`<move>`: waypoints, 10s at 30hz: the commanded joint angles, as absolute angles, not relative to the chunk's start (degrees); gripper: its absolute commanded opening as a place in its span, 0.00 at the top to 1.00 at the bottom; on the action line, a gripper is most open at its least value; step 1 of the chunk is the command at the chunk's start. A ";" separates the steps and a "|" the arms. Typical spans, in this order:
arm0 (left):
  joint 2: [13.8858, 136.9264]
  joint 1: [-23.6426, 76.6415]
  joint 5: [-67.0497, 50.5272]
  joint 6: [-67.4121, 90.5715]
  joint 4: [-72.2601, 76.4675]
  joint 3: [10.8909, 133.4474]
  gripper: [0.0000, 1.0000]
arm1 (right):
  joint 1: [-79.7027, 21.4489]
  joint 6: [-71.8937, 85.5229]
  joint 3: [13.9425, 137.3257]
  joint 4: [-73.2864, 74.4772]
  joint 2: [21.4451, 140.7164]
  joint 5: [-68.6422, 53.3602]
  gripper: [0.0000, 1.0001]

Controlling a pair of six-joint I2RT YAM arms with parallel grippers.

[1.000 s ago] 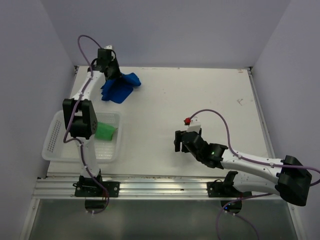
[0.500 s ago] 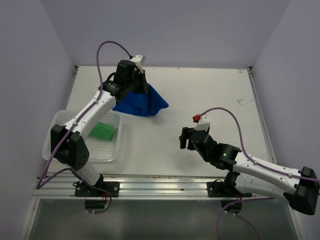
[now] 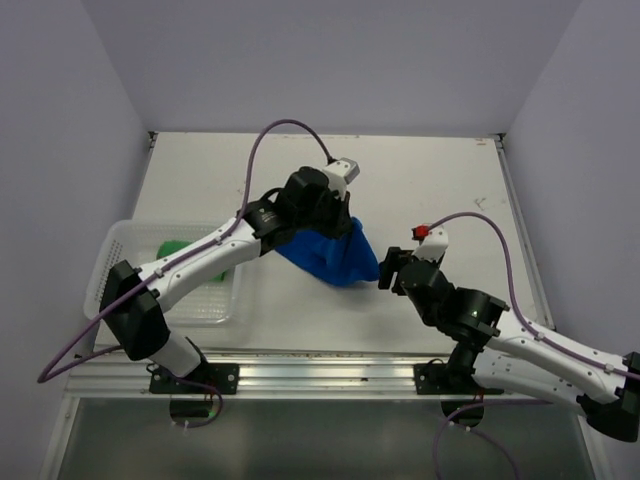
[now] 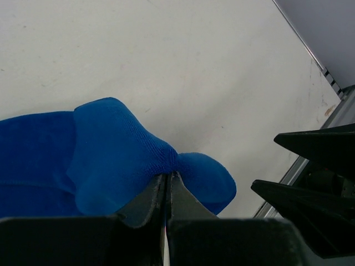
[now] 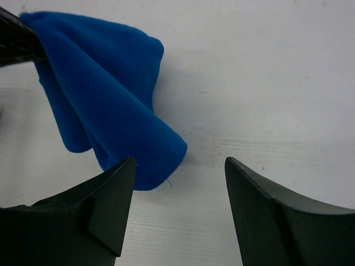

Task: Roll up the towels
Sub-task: Move the towel to the center of the board, then flatten the towel

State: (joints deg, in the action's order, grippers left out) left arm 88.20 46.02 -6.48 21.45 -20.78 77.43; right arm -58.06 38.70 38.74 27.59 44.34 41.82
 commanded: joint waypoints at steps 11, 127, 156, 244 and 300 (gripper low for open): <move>108.27 52.03 -7.91 21.45 -14.67 93.85 1.00 | -57.83 45.00 41.31 40.59 35.25 53.35 0.36; 59.07 29.27 14.68 35.86 -16.78 50.18 1.00 | -30.59 57.57 24.27 17.35 54.75 6.52 0.52; 54.84 29.27 13.89 33.14 -20.04 48.52 1.00 | -28.13 53.44 29.62 0.71 73.47 10.28 0.60; 55.20 29.09 20.74 35.16 -21.09 49.04 1.00 | -24.35 13.53 60.03 37.98 69.44 -3.52 0.52; 54.84 29.18 18.21 29.71 -21.72 48.61 1.00 | -10.89 28.41 51.93 38.31 70.40 10.53 0.99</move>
